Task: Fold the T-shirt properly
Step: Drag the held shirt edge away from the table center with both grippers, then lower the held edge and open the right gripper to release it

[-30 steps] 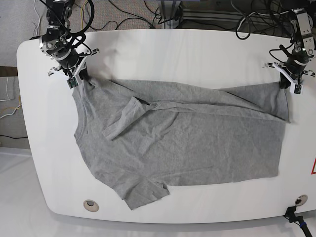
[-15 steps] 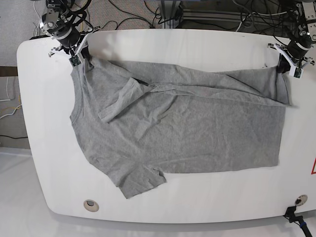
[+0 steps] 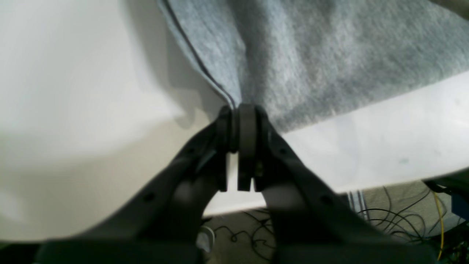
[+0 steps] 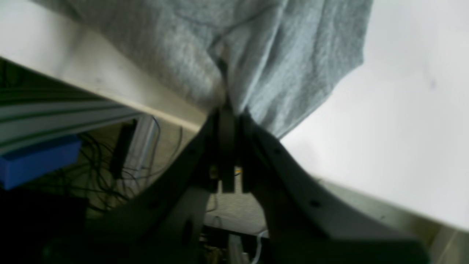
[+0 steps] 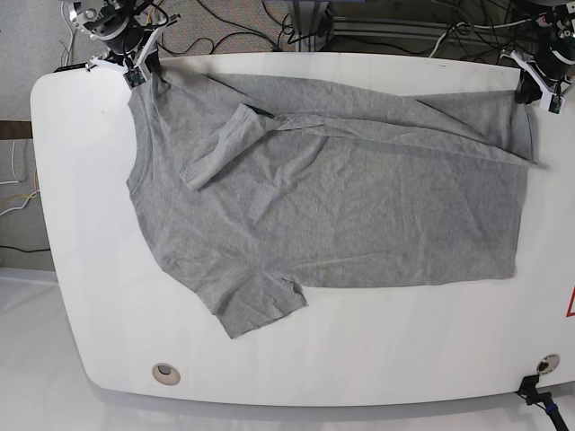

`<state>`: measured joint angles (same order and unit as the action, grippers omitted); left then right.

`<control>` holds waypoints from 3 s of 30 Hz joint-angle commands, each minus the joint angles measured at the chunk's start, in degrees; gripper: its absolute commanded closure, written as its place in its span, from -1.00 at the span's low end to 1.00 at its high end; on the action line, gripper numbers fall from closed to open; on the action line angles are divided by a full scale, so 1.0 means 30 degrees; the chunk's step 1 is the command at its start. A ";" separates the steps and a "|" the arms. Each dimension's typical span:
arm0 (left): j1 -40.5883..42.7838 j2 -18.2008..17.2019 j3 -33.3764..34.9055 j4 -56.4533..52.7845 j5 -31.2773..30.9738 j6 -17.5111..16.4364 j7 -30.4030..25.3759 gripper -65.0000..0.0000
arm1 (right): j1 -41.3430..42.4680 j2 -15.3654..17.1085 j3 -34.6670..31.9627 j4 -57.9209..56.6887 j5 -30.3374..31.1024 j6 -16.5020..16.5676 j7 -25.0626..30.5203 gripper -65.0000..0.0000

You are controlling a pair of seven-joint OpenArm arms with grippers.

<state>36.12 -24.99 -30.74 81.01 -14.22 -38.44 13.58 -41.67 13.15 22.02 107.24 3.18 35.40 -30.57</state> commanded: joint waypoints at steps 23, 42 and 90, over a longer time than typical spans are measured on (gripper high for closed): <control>0.0781 0.1284 0.1617 0.0087 0.1853 0.0021 0.2608 1.00 | 0.0425 -0.0031 0.0000 0.1044 -0.0547 0.0201 -0.1049 1.00; 0.0048 0.1371 0.1588 -0.0059 0.1853 0.0226 0.2608 0.64 | 0.1685 0.0438 0.0293 0.1454 -0.0459 0.0260 -0.2925 0.69; -0.1915 0.1371 0.1705 -0.0059 0.1882 0.0929 0.2666 0.53 | 0.8923 -0.0968 0.0118 0.0663 -0.0547 0.1051 -0.3980 0.11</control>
<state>29.30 -20.97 -26.22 81.91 -14.00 -35.88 14.13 -15.51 9.52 22.04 109.25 1.32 38.83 -43.55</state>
